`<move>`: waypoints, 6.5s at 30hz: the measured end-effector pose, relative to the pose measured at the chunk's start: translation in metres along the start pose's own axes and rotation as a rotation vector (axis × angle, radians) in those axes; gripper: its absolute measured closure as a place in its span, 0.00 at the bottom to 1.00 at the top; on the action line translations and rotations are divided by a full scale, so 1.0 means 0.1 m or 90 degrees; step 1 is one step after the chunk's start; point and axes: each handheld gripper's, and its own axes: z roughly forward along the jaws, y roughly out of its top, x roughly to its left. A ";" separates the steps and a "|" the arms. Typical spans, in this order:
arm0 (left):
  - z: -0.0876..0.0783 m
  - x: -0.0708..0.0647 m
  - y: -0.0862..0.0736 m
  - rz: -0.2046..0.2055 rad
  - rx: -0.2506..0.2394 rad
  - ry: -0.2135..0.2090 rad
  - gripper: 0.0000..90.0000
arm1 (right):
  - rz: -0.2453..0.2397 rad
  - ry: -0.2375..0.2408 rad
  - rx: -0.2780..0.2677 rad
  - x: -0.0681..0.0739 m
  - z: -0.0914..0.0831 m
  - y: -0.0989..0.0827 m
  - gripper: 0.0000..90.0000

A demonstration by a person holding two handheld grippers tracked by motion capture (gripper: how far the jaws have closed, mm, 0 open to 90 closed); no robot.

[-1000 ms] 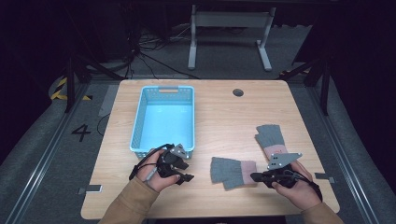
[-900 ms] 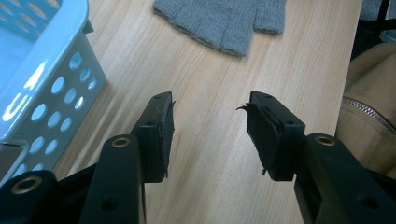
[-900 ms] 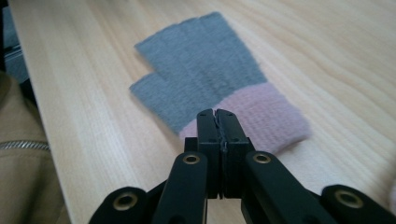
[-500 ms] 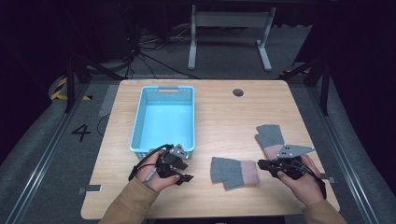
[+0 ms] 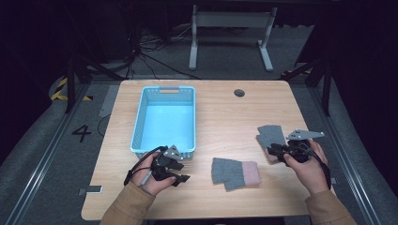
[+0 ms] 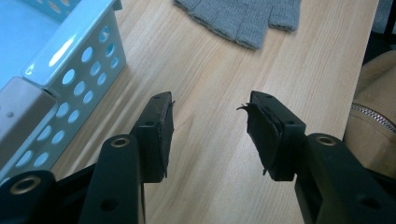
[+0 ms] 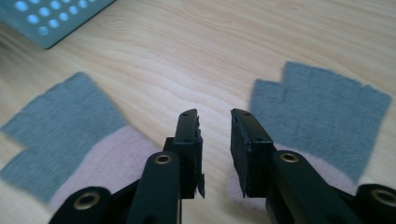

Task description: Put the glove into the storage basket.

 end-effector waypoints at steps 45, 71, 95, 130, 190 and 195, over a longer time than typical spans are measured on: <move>0.00 0.01 -0.07 -0.014 0.004 0.012 0.56 | 0.099 -0.154 0.100 -0.38 0.59 -0.02 0.91; 0.02 0.01 0.00 -0.003 -0.004 0.000 0.56 | 0.034 -0.074 0.016 -0.06 0.01 0.19 0.94; 0.06 -0.01 0.07 0.010 -0.001 -0.013 0.57 | -0.149 0.132 0.068 0.48 0.01 0.25 0.93; 0.18 -0.07 0.20 0.041 0.009 -0.033 0.58 | -0.185 0.247 0.089 0.68 0.35 -0.01 0.65; 0.91 -0.14 0.53 0.021 0.017 -0.050 0.72 | -0.166 0.157 0.184 0.31 0.01 -0.37 0.75; 0.94 -0.14 0.54 0.024 0.029 -0.048 0.74 | -0.166 0.156 0.182 0.31 0.02 -0.37 0.76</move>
